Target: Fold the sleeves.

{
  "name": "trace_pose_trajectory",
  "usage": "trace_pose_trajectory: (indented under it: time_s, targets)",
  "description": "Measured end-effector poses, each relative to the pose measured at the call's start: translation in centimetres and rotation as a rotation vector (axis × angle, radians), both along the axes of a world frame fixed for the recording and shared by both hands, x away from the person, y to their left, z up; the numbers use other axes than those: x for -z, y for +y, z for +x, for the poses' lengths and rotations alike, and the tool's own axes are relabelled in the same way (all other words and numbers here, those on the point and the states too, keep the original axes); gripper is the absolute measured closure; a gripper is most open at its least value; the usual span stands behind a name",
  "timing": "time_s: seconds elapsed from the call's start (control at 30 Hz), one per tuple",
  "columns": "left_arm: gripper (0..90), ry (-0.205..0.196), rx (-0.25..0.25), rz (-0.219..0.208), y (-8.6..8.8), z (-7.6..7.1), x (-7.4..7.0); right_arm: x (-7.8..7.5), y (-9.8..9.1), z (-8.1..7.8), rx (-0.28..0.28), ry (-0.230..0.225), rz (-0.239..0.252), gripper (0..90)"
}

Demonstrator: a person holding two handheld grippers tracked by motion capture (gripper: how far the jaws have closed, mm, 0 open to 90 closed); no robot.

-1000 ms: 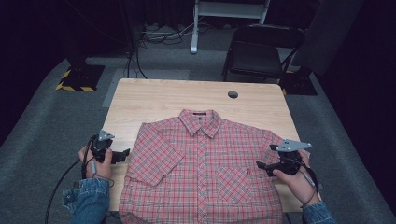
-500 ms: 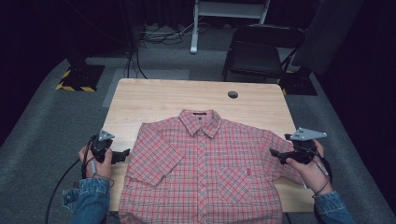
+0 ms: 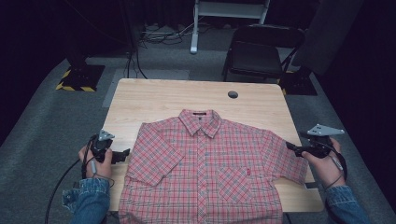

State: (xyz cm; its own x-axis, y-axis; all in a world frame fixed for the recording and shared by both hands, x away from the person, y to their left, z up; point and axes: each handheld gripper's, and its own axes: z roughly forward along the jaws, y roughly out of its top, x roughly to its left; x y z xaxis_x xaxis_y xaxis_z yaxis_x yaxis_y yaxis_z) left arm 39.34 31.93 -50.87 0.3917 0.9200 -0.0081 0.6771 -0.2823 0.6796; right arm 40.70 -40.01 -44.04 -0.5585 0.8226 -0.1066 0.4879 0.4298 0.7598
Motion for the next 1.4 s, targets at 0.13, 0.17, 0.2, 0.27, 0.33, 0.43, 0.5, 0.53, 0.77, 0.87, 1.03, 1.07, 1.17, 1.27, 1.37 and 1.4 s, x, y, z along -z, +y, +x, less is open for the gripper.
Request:
trace_pose_trajectory:
  time_s: [0.13,0.17,0.2,0.27,0.33,0.43,0.5,0.53,0.77,0.87,1.03,1.07,1.17,1.27,1.37,1.4]
  targets:
    - [0.3,0.000,0.000,0.000,0.0,0.0,0.0,0.6,-1.2,0.1,0.016,0.024,0.018,29.4]
    - [0.3,0.000,0.000,0.000,0.0,0.0,0.0,0.8,-1.4,0.1,0.024,0.031,0.014,30.6]
    - [0.3,0.000,0.001,0.001,0.0,0.0,0.0,0.9,-1.7,0.2,0.029,0.035,0.005,31.2]
    - [0.3,0.000,0.001,0.000,0.0,0.0,0.0,1.3,-2.1,0.2,0.045,0.048,0.003,31.4]
    - [0.3,0.000,0.001,0.000,0.0,0.0,0.0,2.1,-2.5,0.3,0.053,0.085,0.057,32.1]
    - [0.3,0.000,0.000,0.000,0.0,0.0,0.0,2.6,-2.7,0.3,0.056,0.101,0.022,34.8]
    - [0.3,0.000,0.000,0.000,0.0,0.0,0.0,2.8,-2.8,0.4,0.055,0.107,0.010,35.9]
    - [0.3,0.000,0.001,0.000,0.0,0.0,0.0,3.3,-3.1,0.5,0.063,0.124,0.008,37.6]
    - [0.3,-0.001,0.001,0.000,0.0,0.0,0.0,4.6,-3.6,0.7,0.064,0.160,0.009,39.8]
    - [0.3,0.000,0.000,0.000,0.0,0.0,0.0,5.1,-4.3,0.8,0.091,0.175,0.010,40.5]
    - [0.3,0.000,0.001,0.001,0.0,0.0,0.0,5.6,-5.1,0.7,0.133,0.207,0.023,42.3]
    - [0.3,-0.002,0.001,0.000,0.0,0.0,0.0,5.7,-5.3,0.7,0.140,0.212,0.044,42.7]
    - [0.3,-0.002,0.001,0.000,0.0,0.0,0.0,5.8,-5.5,0.5,0.155,0.225,0.078,47.0]
    - [0.3,-0.001,0.002,0.001,0.0,0.0,0.0,5.6,-5.5,0.3,0.167,0.235,0.068,53.9]
    - [0.3,-0.001,0.004,0.001,0.0,0.0,0.0,5.2,-5.8,0.0,0.166,0.244,0.035,68.7]
    - [0.3,-0.001,0.004,0.001,0.0,0.0,0.0,5.1,-5.9,-0.1,0.164,0.246,0.023,72.5]
